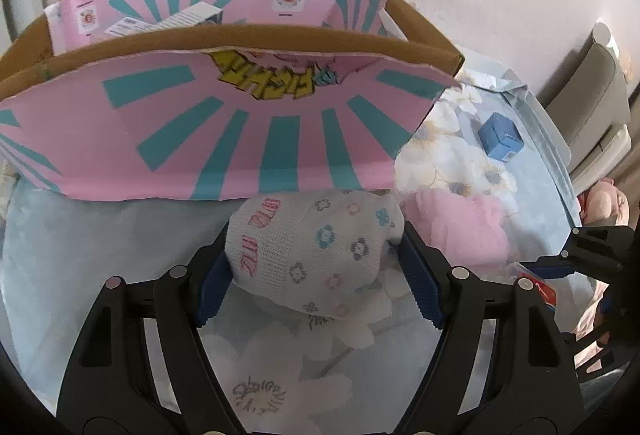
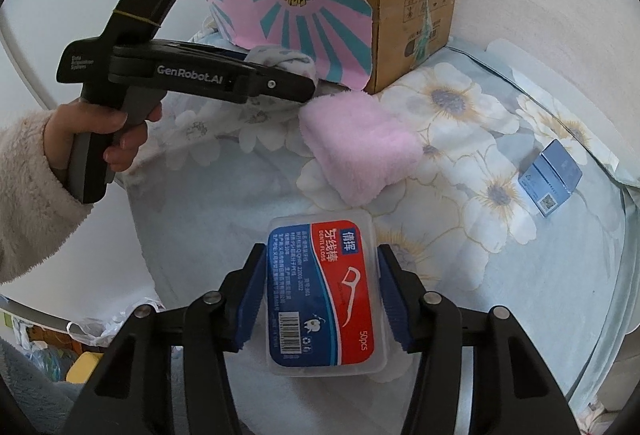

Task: Organize objects
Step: 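Grasp the white patterned cloth with the left gripper while the right grasps the red floss case, then carry the cloth and floss case into the cardboard box and open both grippers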

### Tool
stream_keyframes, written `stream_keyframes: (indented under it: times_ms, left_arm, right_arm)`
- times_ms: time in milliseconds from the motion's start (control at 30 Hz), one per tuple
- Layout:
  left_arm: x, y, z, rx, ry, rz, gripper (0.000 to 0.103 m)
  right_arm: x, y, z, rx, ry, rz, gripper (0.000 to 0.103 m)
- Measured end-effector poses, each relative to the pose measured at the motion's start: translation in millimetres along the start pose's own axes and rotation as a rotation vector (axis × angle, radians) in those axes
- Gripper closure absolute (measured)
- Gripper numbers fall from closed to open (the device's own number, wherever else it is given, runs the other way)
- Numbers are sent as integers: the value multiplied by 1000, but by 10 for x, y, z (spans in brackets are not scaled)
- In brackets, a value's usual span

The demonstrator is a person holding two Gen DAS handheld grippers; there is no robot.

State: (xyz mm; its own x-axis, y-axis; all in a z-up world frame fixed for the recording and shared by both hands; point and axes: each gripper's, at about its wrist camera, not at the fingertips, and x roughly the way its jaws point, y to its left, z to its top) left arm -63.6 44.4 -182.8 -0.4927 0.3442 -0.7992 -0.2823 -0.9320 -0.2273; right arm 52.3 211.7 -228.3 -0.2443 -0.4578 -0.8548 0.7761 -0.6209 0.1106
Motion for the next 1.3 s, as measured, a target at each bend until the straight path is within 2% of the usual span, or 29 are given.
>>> stream_keyframes:
  times_ms: [367,700,1000,1300]
  left_arm:
    - [-408,-52,101,-23,-10,-5,29]
    - [-873,-86,459,-12,-34,-5,29]
    - [-1137,159,970,-5,-61,7,29]
    - [-1196,675,1351,-5,-57,42,29]
  right_arm:
    - [-316,-106,196,80,-42,-15,53]
    - [-709,-206,571,136,-91,-57,53]
    - [-926,-363,1217,165,-123,-94,53]
    - [-778,-361,1936,167,-149,-97,53]
